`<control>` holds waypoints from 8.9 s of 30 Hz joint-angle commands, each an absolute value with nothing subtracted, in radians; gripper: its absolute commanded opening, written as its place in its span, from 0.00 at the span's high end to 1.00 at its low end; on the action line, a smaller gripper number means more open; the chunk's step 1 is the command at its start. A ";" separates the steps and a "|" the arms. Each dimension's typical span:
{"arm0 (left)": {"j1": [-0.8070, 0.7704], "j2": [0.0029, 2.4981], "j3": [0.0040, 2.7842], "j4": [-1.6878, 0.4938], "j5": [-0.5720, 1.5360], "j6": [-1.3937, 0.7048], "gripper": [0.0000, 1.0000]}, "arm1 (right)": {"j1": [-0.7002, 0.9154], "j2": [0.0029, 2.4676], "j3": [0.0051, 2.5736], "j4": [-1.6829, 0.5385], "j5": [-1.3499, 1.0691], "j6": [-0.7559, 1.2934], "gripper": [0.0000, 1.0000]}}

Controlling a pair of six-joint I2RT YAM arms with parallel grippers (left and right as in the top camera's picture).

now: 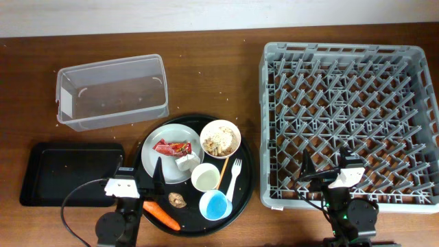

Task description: Sort waste into correct bins and load items into the dishwasher rack

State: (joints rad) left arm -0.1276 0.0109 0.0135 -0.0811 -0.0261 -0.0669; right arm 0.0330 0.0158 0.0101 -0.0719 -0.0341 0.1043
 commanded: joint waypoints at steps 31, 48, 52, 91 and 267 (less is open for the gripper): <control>-0.123 0.006 0.009 -0.084 -0.012 -0.047 0.01 | 0.039 0.006 0.006 -0.078 -0.025 0.105 0.02; -0.123 0.006 0.009 -0.084 -0.012 -0.047 0.01 | 0.039 0.006 0.006 -0.078 -0.025 0.105 0.02; -0.123 0.006 0.009 -0.084 -0.012 -0.047 0.01 | 0.039 0.006 0.006 -0.078 -0.025 0.105 0.02; -0.123 0.006 0.009 -0.062 -0.019 -0.047 0.01 | 0.039 0.006 0.006 -0.078 -0.025 0.105 0.02; -0.184 1.691 1.258 -0.934 0.147 -0.107 0.99 | 0.038 1.258 1.077 -1.085 -0.146 0.195 0.02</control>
